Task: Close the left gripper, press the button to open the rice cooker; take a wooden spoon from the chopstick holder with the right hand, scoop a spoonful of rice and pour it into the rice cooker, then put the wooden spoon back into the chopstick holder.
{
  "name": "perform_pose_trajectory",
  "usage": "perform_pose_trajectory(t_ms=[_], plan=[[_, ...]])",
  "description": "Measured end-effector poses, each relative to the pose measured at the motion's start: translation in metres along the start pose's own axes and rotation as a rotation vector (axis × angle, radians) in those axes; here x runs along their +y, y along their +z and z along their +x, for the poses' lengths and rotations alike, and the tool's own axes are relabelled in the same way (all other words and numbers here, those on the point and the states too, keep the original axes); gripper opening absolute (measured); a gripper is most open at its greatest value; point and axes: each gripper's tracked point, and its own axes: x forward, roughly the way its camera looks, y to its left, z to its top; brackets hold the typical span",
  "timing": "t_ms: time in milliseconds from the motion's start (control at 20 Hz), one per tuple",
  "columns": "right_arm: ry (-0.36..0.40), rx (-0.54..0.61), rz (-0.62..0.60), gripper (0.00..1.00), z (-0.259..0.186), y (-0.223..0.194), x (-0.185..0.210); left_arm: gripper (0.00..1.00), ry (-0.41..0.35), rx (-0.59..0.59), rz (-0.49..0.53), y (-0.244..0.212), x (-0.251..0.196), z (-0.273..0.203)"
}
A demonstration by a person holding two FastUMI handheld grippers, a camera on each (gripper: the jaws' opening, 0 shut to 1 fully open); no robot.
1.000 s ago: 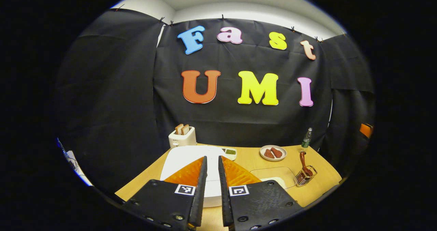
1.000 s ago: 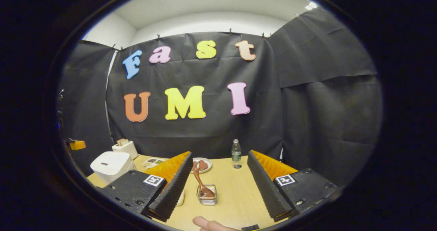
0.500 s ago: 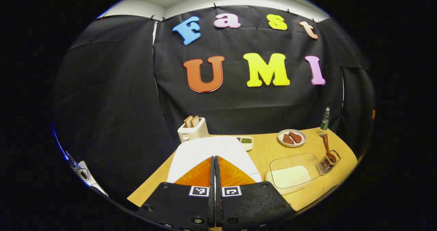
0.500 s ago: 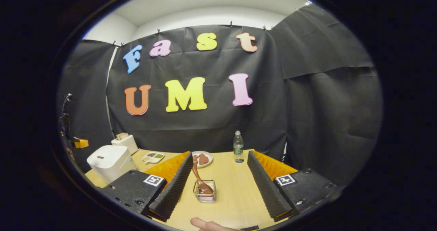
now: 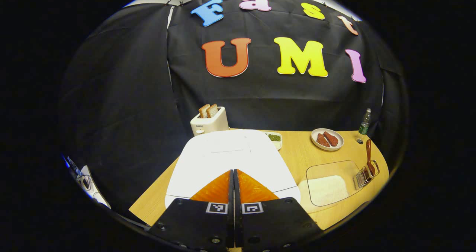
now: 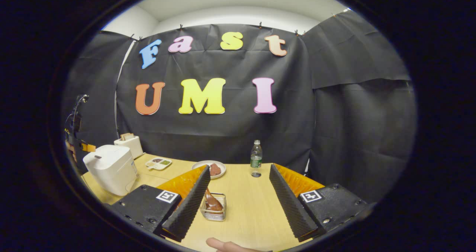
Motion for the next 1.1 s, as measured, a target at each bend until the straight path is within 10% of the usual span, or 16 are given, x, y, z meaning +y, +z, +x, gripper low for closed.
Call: perform_pose_trajectory(t_ms=[1100], plan=[[0.004,0.026,0.077,1.0,0.015,-0.023,-0.003,0.0,0.027,-0.048,-0.007,0.01,0.003,0.0]])
